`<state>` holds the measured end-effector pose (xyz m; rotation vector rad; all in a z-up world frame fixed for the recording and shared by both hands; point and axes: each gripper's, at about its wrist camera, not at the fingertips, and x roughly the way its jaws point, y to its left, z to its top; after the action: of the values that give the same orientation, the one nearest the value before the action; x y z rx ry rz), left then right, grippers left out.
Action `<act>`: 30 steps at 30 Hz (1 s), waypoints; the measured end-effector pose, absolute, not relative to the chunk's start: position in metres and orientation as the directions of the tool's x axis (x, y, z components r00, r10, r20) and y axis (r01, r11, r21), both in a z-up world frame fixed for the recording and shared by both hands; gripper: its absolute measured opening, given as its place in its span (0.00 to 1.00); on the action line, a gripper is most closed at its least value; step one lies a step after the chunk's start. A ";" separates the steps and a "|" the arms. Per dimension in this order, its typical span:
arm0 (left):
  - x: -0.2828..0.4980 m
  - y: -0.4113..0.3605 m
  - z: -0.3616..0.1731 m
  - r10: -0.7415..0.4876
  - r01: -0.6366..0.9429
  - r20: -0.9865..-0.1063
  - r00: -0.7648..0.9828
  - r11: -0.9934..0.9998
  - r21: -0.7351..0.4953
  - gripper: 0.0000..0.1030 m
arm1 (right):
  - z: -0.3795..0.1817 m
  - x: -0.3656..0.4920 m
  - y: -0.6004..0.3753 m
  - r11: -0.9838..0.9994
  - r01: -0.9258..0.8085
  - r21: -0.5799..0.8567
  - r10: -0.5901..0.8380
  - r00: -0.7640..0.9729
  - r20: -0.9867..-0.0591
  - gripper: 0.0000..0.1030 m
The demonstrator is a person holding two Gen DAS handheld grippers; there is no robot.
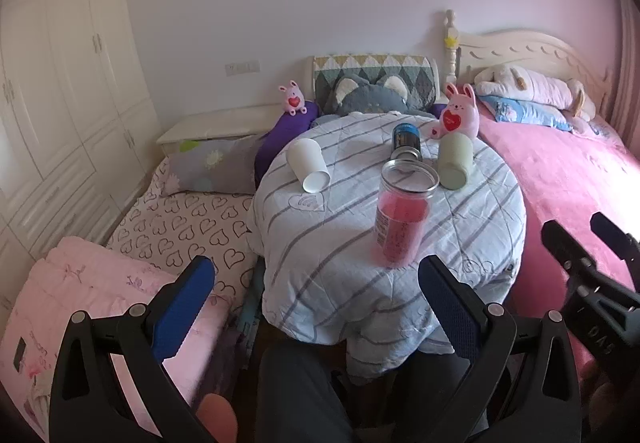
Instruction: Flip cup upright
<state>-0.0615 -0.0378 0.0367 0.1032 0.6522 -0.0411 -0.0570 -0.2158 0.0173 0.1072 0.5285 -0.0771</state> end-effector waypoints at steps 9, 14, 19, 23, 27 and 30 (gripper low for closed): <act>-0.076 -0.046 0.040 -0.002 0.072 -0.598 0.801 0.993 0.093 1.00 | 0.028 -0.077 -0.216 0.991 0.124 0.056 -0.082 0.870 -0.486 0.81; -0.077 -0.048 0.041 -0.001 0.070 -0.594 0.804 0.993 0.093 1.00 | 0.030 -0.080 -0.216 0.991 0.118 0.058 -0.075 0.872 -0.483 0.81; -0.078 -0.048 0.042 0.001 0.066 -0.593 0.805 0.994 0.091 1.00 | 0.028 -0.079 -0.216 0.992 0.112 0.062 -0.068 0.872 -0.485 0.81; -0.077 -0.048 0.042 -0.005 0.071 -0.599 0.801 0.994 0.086 1.00 | 0.027 -0.078 -0.216 0.992 0.109 0.065 -0.063 0.870 -0.489 0.81; -0.077 -0.048 0.041 -0.008 0.077 -0.602 0.798 0.993 0.089 1.00 | 0.027 -0.078 -0.215 0.992 0.105 0.064 -0.060 0.870 -0.490 0.81; -0.076 -0.049 0.040 -0.004 0.078 -0.606 0.796 0.992 0.096 1.00 | 0.026 -0.078 -0.215 0.993 0.102 0.064 -0.057 0.868 -0.493 0.81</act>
<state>-0.0765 -0.0488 0.0401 0.1178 0.6494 -0.0443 -0.0783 -0.2155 0.0263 0.0888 0.5125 -0.0831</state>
